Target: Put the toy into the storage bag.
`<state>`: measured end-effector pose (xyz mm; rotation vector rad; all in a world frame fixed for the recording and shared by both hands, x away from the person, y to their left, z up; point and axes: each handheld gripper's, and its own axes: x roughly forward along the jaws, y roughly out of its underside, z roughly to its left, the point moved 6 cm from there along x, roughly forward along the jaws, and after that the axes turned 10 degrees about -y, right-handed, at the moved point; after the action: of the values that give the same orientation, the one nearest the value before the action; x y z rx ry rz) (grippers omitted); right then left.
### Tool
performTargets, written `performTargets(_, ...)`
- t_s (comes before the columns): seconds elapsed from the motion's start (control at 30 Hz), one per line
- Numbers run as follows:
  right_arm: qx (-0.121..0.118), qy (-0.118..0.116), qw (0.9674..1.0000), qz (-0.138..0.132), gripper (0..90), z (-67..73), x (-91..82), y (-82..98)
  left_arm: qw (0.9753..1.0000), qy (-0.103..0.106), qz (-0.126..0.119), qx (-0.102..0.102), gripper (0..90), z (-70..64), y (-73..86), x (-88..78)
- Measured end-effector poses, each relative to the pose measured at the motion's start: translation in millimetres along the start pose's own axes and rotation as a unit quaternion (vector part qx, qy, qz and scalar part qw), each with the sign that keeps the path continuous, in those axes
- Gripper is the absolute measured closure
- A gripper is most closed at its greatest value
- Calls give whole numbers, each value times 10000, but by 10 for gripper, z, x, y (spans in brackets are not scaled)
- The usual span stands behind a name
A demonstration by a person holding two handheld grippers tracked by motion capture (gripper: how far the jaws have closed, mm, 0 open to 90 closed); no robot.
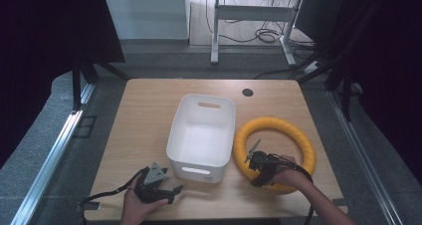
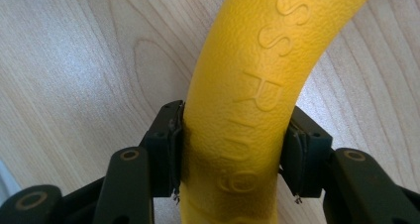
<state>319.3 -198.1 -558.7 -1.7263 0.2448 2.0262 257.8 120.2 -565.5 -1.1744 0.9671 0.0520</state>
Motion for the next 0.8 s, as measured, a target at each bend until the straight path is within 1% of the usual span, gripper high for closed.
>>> performTargets(0.07, 45, -91, 9999, 1, 499, -9, -6, -1, 10000, 2, 1, 3, 184, 0, 0, 0)
performTargets(0.17, 107, -267, 9995, -93, 502, -23, -19, 6, 10000, -10, 9, 21, 184, 3, 3, 2)
performTargets(0.27, 166, -370, 9989, -244, 504, -32, -49, 15, 10000, -8, 14, 21, 184, 1, 4, 6)
performTargets(0.37, 232, -507, 9974, -448, 506, -51, -136, 21, 10000, -6, 17, 18, 184, 0, 5, 7)
performTargets(0.43, 273, -665, 9951, -675, 507, -64, -226, 21, 10000, -12, 9, 15, 185, 2, 3, 5)
performTargets(0.47, 287, -707, 9943, -751, 507, -71, -262, 22, 10000, -13, 7, 15, 184, 2, 2, 4)
performTargets(0.53, 348, -824, 9911, -983, 508, -87, -360, 23, 10000, -13, 6, 18, 184, 2, 3, 5)
performTargets(0.57, 370, -929, 9883, -1152, 508, -102, -422, 26, 10000, -10, 6, 19, 184, 1, 3, 6)
performTargets(0.6, 359, -973, 9868, -1243, 508, -118, -460, 32, 10000, -7, 3, 22, 184, 0, 3, 5)
performTargets(0.67, 399, -1081, 9817, -1515, 509, -152, -555, 40, 10000, -8, -5, 22, 184, 1, 1, 2)
performTargets(0.7, 409, -1119, 9797, -1610, 509, -163, -599, 46, 10000, -8, -10, 19, 184, 2, 0, 1)
performTargets(0.8, 428, -1128, 9756, -1833, 509, -185, -699, 61, 10000, -14, -6, 25, 184, 2, 2, 3)
